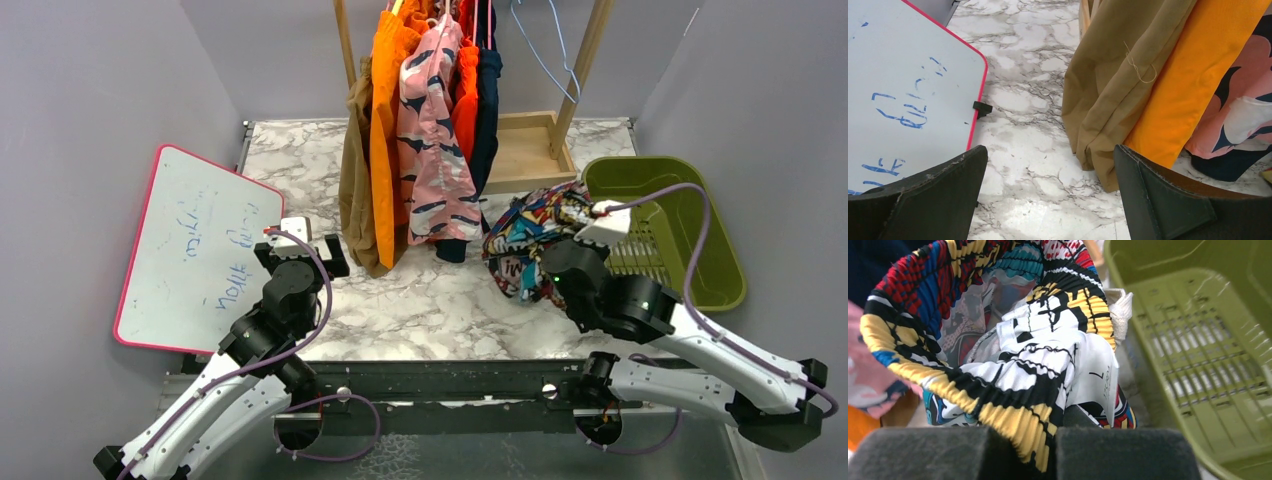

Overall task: Remove the shorts from the hanger
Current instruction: Pick up the shorts at the center of the board, then place the shorts in the basket.

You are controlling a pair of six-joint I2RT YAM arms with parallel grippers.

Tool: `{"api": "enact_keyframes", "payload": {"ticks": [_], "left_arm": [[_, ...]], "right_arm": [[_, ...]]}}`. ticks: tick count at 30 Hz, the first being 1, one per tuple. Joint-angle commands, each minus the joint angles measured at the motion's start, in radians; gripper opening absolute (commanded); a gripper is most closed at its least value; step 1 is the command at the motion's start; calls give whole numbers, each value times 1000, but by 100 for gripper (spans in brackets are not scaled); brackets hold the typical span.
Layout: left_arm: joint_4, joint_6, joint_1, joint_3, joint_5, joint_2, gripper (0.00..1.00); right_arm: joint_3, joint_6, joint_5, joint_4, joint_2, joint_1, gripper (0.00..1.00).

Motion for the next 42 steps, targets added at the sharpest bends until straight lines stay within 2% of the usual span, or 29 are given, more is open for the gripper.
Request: {"api": "enact_keyframes", "payload": {"ticks": [1,4,8,11,15,17,19,23,26,32,36,38,40,42], "left_arm": [[-7,3,7,5,-3,-1,99],[-8,3,7,6,1,1,99],[-7,3,7,5,5,-1,99],[-6,2,7,5,11,0,99],[-7,3,7,5,21,1,99],[-8,3,7,5,20,-4,99],[-7,3,7,3,13,-8,99],[-5,3,7,4,12,-12,99],[-8,5,7,4,16,-9,99],[-6,5,7,4,16,-12,99],[-8,7,6,5,18,-12,99],[-8,7,7,5,17,-14,99],[-8,8,7,3,17,-18,99],[-8,8,7,4,16,-22,99]], "right_arm": [[51,-238,240,153,-65,-2,1],[28,-468,339,364,-71,-4,1],[61,-471,342,373,-29,-47,1],[49,-625,194,506,36,-181,1],[89,-614,-125,531,71,-494,1],[143,-570,-206,495,94,-609,1],[214,-576,-239,502,112,-664,1],[335,-663,-194,557,151,-680,1],[416,-803,-115,629,185,-690,1],[408,-1105,-18,960,156,-729,1],[382,-1229,-6,1092,195,-771,1],[395,-1190,-28,1036,231,-835,1],[453,-1008,-84,831,248,-896,1],[438,-957,-104,804,245,-948,1]]}}
